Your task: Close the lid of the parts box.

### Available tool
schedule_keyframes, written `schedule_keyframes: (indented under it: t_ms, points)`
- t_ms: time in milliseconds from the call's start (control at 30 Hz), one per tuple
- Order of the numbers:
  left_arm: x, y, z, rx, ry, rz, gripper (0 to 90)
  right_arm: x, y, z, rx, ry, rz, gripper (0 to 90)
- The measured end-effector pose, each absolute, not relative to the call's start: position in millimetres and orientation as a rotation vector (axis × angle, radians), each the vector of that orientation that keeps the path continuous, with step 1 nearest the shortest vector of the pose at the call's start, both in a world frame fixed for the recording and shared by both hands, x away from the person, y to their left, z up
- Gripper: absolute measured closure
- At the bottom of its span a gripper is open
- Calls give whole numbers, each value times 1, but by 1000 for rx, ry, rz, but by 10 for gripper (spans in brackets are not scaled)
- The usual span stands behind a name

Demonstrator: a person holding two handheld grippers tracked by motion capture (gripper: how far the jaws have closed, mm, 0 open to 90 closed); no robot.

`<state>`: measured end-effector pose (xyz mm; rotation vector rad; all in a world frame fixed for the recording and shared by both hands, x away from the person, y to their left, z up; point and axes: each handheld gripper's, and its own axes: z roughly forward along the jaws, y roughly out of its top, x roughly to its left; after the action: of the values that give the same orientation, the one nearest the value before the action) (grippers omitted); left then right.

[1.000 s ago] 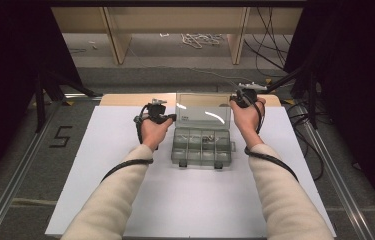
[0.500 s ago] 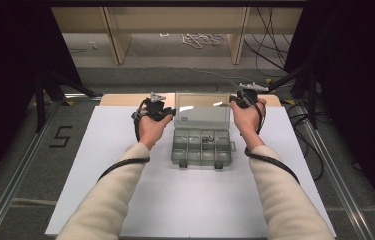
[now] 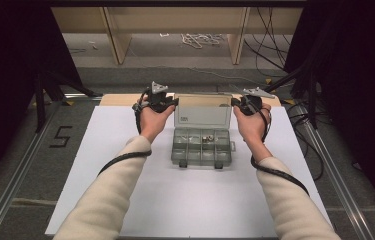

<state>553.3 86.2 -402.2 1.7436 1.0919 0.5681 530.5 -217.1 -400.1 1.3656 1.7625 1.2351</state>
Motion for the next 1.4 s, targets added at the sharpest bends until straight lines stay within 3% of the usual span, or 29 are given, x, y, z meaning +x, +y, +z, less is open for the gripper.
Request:
schedule_keyframes:
  t_ms: [300,433,500,700,933,1033,1400]
  points:
    - [549,86,-395,1727,1090,621,844,519,-217,-398,1355,1763,1251,892]
    - [546,85,-394,1724,1092,625,852,518,-217,-398,1346,1769,1245,886]
    - [545,86,-394,1725,1089,620,853,519,-218,-399,1321,1767,1237,823]
    - [542,87,-393,1736,1075,624,853,520,-219,-395,1311,1746,1246,765]
    - [541,86,-392,1735,1073,619,852,526,-215,-395,1309,1780,1207,774]
    - [540,87,-392,1743,1063,625,852,526,-213,-395,1300,1781,1196,847]
    - [529,88,-393,1742,1025,650,850,515,-216,-395,1310,1775,1226,868]
